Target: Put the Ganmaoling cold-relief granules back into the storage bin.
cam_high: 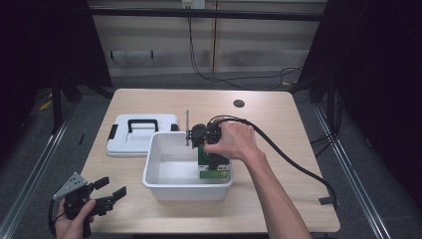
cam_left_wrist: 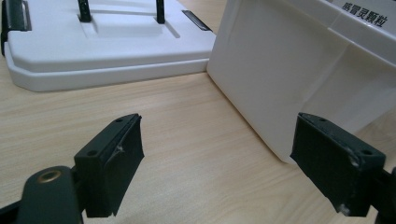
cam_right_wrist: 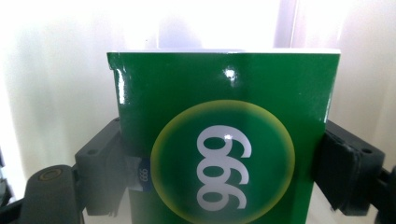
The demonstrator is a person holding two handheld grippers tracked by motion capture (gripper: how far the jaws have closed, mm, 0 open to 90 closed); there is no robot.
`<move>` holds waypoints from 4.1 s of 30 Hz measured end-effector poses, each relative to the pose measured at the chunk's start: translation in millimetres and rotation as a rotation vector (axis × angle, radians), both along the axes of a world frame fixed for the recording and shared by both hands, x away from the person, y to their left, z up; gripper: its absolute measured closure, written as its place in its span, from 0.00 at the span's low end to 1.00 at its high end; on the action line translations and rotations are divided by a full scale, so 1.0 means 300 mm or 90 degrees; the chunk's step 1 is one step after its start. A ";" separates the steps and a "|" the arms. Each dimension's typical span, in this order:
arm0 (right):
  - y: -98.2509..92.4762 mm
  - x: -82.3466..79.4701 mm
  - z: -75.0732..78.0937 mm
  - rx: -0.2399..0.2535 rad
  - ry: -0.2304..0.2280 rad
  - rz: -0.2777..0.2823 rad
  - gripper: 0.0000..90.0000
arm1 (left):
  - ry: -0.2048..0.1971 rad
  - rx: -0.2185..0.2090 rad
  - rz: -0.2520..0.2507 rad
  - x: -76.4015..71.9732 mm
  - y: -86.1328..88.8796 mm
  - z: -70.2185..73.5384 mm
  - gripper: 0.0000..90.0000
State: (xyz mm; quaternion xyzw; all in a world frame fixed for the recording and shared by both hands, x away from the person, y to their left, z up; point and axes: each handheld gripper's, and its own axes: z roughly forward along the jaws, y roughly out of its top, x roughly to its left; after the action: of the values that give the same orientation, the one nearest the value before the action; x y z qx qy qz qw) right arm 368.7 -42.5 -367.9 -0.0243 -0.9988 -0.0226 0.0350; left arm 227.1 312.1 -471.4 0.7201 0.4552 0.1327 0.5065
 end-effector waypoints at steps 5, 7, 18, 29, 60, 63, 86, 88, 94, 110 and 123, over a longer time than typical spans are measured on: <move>-0.008 -0.001 -0.028 0.010 0.001 -0.002 0.18 | 0.000 0.001 0.001 -0.001 -0.001 0.000 0.18; -0.004 -0.001 -0.034 0.007 -0.002 0.000 0.17 | 0.000 0.001 0.001 -0.001 -0.001 0.000 0.18; -0.002 0.009 -0.108 0.002 -0.004 -0.020 0.17 | -0.002 -0.003 -0.001 -0.001 -0.002 -0.001 0.18; 0.005 0.013 -0.147 -0.016 -0.002 -0.023 0.17 | -0.002 -0.002 0.000 -0.002 -0.003 -0.002 0.18; -0.039 0.025 -0.086 0.043 0.001 -0.049 0.13 | 0.000 0.001 -0.002 0.000 -0.001 -0.002 0.18; -0.049 0.017 -0.065 0.061 -0.009 -0.043 0.14 | 0.001 0.000 -0.001 -0.001 -0.001 -0.003 0.18; -0.129 -0.023 0.062 0.229 -0.091 -0.118 0.18 | 0.002 0.002 0.002 0.001 0.000 -0.003 0.18; -0.143 -0.029 0.063 0.241 -0.097 -0.129 0.18 | 0.002 0.001 0.005 0.000 0.000 -0.003 0.18; -0.202 -0.046 0.067 0.290 -0.115 -0.148 0.18 | 0.002 0.002 0.007 -0.001 0.002 -0.003 0.18; -0.392 -0.146 0.077 0.415 -0.185 -0.200 0.18 | 0.001 0.001 0.013 -0.005 0.004 -0.002 0.18; -0.552 -0.238 0.023 0.462 -0.223 -0.275 0.19 | 0.003 0.006 0.016 -0.003 0.006 -0.002 0.18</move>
State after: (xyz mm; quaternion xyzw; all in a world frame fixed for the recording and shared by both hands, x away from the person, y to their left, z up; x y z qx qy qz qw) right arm 297.3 -208.2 -361.0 -0.2138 -0.8891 -0.3820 -0.1337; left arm 226.1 314.0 -472.1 0.7169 0.4651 0.1395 0.5003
